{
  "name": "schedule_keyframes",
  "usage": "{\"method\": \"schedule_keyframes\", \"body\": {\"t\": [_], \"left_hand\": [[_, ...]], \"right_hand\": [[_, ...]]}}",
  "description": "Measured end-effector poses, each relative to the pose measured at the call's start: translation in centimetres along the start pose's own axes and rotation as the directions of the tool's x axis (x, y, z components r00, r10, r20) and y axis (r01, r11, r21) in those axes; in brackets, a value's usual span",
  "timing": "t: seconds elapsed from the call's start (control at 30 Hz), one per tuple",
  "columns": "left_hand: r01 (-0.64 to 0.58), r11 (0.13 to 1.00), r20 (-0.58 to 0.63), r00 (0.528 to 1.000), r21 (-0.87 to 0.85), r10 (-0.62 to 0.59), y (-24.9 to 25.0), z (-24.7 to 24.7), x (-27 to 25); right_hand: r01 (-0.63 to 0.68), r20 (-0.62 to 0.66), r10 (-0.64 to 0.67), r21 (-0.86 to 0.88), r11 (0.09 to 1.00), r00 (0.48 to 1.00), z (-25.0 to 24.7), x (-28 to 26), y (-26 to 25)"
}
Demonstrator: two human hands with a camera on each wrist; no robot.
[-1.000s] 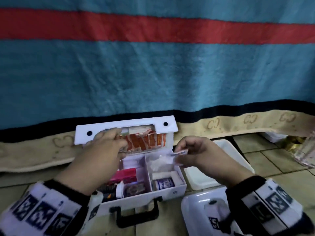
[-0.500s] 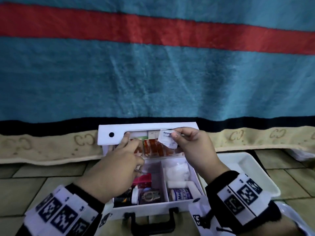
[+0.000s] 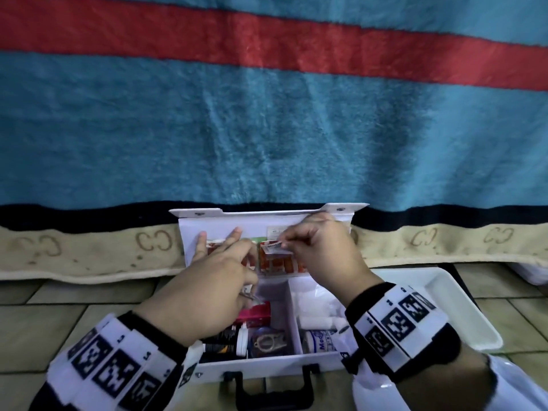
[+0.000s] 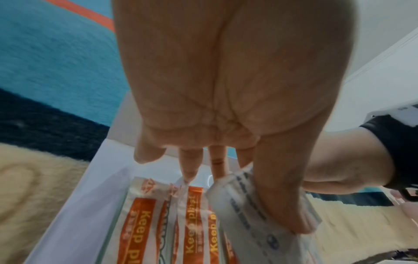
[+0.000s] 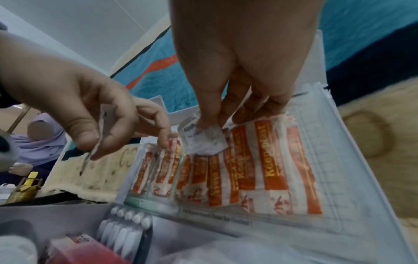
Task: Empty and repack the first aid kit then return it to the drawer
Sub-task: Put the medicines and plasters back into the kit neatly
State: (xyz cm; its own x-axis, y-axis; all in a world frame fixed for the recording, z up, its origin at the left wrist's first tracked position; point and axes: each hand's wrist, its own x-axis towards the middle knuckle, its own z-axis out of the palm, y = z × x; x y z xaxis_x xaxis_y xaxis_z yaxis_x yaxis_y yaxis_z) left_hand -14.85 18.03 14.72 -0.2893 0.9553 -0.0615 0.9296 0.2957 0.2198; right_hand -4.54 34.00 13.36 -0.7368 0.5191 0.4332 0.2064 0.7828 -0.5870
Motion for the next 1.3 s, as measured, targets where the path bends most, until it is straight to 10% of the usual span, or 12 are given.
{"method": "schedule_keyframes", "body": {"t": [0.43, 0.87, 1.3], "left_hand": [[0.073, 0.987, -0.032, 0.996, -0.142, -0.078, 0.2, 0.1, 0.8], [0.152, 0.941, -0.296, 0.923, -0.303, -0.245, 0.0, 0.4, 1.5], [0.239, 0.872, -0.263, 0.890, -0.428, -0.373, 0.1, 0.3, 2.6]], "right_hand": [[0.082, 0.225, 0.039, -0.506, 0.858, 0.973, 0.0, 0.5, -1.7], [0.075, 0.361, 0.162, -0.561, 0.825, 0.918, -1.1, 1.0, -3.5], [-0.142, 0.240, 0.098, 0.176, 0.974, 0.966, -0.9, -1.2, -1.3]]}}
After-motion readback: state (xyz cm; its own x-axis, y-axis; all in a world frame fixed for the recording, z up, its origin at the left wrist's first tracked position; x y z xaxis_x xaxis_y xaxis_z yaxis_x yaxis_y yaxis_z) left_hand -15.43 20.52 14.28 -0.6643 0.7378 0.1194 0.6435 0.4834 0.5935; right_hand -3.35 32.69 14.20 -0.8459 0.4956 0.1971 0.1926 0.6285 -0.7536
